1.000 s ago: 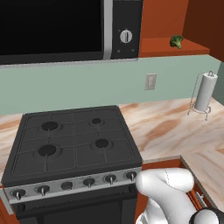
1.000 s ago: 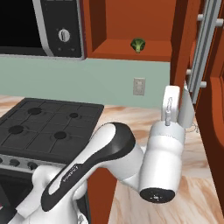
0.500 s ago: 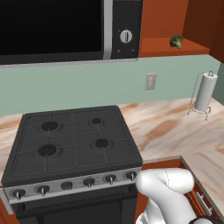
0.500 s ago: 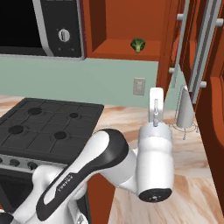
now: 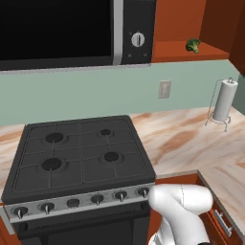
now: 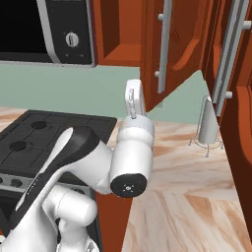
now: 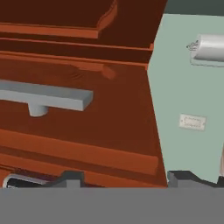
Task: Pick the broccoli from the counter and place it in the cabinet. Then close the cabinet.
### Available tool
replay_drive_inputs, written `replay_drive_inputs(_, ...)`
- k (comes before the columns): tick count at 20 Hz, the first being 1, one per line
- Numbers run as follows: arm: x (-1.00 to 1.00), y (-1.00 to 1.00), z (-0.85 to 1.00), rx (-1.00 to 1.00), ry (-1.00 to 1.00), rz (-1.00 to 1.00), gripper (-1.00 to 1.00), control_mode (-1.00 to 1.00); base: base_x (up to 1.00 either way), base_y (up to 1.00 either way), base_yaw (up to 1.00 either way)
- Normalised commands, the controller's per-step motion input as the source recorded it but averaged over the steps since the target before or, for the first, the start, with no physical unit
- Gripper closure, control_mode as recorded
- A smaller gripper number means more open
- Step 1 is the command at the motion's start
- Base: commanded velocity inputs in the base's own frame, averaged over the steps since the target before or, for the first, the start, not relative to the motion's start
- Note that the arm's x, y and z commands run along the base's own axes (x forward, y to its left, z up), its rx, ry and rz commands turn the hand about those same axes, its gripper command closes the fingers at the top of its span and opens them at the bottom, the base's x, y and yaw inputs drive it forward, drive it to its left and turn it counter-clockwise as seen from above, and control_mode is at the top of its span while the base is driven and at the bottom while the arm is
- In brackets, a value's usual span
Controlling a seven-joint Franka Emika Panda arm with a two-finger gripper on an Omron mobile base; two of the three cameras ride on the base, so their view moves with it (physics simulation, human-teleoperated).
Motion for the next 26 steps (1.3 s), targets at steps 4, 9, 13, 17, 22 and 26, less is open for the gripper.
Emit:
replay_drive_inputs(4,1.0,1.0,0.0,-0.05,0.08,0.0,-1.0,-1.0,0.0,0.0,0.0)
replay_drive_inputs(9,1.0,0.67,0.0,-0.01,0.17,0.0,-1.0,-1.0,0.0,0.0,0.0)
replay_drive_inputs(13,1.0,0.16,0.0,0.02,0.27,0.04,-1.0,-1.0,0.0,0.0,0.0)
replay_drive_inputs(17,1.0,0.02,0.0,0.07,0.29,0.05,-1.0,-1.0,0.0,0.0,0.0)
replay_drive_inputs(22,1.0,-0.02,0.09,0.13,0.33,0.04,-1.0,-1.0,0.0,0.0,0.0)
replay_drive_inputs(26,1.0,-0.27,0.12,0.21,0.38,0.03,-1.0,-1.0,0.0,0.0,0.0)
